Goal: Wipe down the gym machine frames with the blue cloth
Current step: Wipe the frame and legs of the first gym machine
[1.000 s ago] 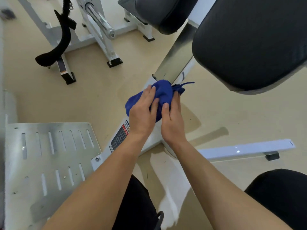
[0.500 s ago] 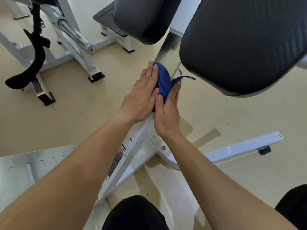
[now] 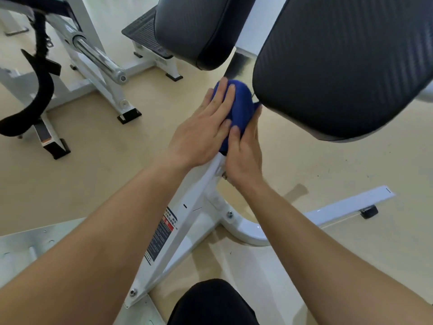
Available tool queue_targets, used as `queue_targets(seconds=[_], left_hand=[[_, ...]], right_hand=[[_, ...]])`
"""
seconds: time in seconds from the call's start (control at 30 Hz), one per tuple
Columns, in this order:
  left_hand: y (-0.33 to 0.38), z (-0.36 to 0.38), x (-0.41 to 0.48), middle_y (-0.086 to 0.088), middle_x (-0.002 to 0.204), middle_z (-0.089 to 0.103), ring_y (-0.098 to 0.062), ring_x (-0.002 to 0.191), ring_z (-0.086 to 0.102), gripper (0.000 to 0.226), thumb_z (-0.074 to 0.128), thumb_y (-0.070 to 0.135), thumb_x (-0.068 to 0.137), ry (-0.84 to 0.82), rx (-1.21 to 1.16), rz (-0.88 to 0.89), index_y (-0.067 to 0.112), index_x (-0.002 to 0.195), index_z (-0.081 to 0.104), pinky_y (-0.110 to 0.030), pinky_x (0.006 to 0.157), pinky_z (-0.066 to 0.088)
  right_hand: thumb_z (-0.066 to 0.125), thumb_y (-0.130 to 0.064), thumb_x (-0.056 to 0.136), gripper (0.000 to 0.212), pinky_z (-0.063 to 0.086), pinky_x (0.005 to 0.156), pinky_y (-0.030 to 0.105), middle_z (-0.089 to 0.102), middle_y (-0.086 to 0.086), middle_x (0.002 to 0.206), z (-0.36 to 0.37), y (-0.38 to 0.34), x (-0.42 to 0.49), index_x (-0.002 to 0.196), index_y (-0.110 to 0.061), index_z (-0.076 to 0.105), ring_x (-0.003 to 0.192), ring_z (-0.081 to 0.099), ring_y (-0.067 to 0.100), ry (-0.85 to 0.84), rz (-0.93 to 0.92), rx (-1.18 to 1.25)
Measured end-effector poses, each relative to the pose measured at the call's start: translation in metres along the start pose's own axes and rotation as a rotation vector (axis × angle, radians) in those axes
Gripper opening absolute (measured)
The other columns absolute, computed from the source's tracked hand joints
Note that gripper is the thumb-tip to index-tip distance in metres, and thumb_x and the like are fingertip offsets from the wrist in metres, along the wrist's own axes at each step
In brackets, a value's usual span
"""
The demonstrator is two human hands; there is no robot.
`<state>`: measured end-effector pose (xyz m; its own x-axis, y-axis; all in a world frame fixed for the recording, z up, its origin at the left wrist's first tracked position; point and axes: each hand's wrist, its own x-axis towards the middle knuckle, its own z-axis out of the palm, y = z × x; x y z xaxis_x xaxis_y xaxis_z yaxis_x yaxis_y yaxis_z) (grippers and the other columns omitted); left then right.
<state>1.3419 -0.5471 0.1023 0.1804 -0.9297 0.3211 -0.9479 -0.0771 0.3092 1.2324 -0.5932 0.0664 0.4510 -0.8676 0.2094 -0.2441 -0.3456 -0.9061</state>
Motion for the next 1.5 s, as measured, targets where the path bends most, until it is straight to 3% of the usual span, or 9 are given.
queue_targets(seconds=[0.2,0.43,0.53,0.67,0.8,0.9,1.0,1.13,1.5], left_hand=[[0.005,0.006,0.015,0.0,0.166,-0.006,-0.01,0.15,-0.009,0.057,0.028,0.026,0.108,0.064,-0.076,-0.044,0.019,0.157,0.001,-0.017,0.12,-0.003],[0.017,0.017,-0.032,0.013,0.161,0.023,-0.004,0.147,0.022,0.061,0.052,0.031,0.095,0.155,-0.072,-0.164,0.032,0.153,0.032,-0.022,0.104,0.035],[0.026,0.021,-0.05,0.013,0.135,0.061,-0.011,0.105,0.067,0.037,0.064,0.024,0.087,0.305,-0.009,-0.171,0.03,0.123,0.069,-0.028,0.076,0.054],[0.042,0.027,-0.078,0.012,0.097,0.074,-0.016,0.069,0.064,0.014,0.067,0.024,0.083,0.349,0.037,-0.291,0.028,0.094,0.075,-0.034,0.05,0.05],[0.047,0.057,-0.112,0.008,0.151,0.045,-0.013,0.119,0.057,0.035,0.052,0.028,0.099,0.287,-0.061,-0.5,0.024,0.133,0.058,-0.034,0.079,0.054],[0.05,0.071,-0.11,0.004,0.164,0.016,-0.01,0.148,0.021,0.05,0.039,0.027,0.105,0.267,-0.268,-0.562,0.017,0.154,0.031,-0.003,0.102,0.026],[0.049,0.076,-0.094,-0.002,0.166,0.009,-0.013,0.151,0.012,0.054,0.037,0.025,0.106,0.303,-0.291,-0.557,0.013,0.156,0.022,0.005,0.1,0.009],[0.046,0.08,-0.085,-0.012,0.163,0.017,-0.025,0.134,0.043,0.053,0.041,0.031,0.105,0.355,-0.201,-0.62,0.014,0.154,0.029,-0.011,0.086,0.03],[0.055,0.081,-0.073,-0.011,0.165,0.005,-0.02,0.152,0.001,0.075,0.043,0.039,0.103,0.269,-0.206,-0.674,0.002,0.155,0.005,-0.032,0.124,0.006]], right_hand=[[0.029,-0.032,0.106,0.056,0.046,0.095,0.029,0.045,-0.005,0.151,-0.011,-0.001,0.01,0.158,-0.032,0.007,0.125,0.053,0.014,0.027,0.001,-0.042],[0.04,-0.026,0.101,0.033,0.037,0.064,0.024,0.063,-0.015,0.078,-0.027,0.024,-0.016,0.128,-0.027,0.058,0.071,0.056,0.005,0.01,-0.06,-0.14],[0.044,-0.022,0.101,0.02,0.031,0.058,0.017,0.055,-0.023,0.062,-0.04,0.024,-0.033,0.097,-0.03,0.062,0.063,0.052,0.001,0.014,-0.06,-0.129],[0.044,-0.022,0.099,0.036,0.029,0.055,0.021,0.053,-0.02,0.056,-0.05,0.025,-0.053,0.067,-0.037,0.042,0.059,0.047,0.007,-0.05,-0.003,-0.171],[0.044,-0.026,0.099,0.028,0.032,0.058,0.021,0.055,-0.018,0.058,-0.037,0.025,-0.058,0.074,-0.037,0.053,0.06,0.05,-0.001,-0.292,0.135,-0.086],[0.033,-0.039,0.106,0.036,0.034,0.062,0.023,0.057,-0.023,0.059,-0.03,0.023,-0.057,0.081,-0.035,0.058,0.058,0.05,-0.002,-0.364,0.205,0.133],[0.024,-0.046,0.106,0.046,0.036,0.065,0.026,0.061,-0.015,0.074,-0.023,0.023,-0.049,0.089,-0.027,0.061,0.07,0.054,0.005,-0.356,0.163,0.087],[0.029,-0.039,0.106,0.038,0.035,0.059,0.027,0.058,-0.009,0.073,-0.014,0.023,-0.034,0.08,-0.025,0.053,0.067,0.054,0.01,-0.338,0.181,0.007],[0.049,-0.033,0.103,0.037,0.046,0.074,0.043,0.069,0.021,0.088,-0.027,0.055,-0.014,0.094,-0.003,0.068,0.08,0.061,0.027,-0.5,0.331,0.375]])
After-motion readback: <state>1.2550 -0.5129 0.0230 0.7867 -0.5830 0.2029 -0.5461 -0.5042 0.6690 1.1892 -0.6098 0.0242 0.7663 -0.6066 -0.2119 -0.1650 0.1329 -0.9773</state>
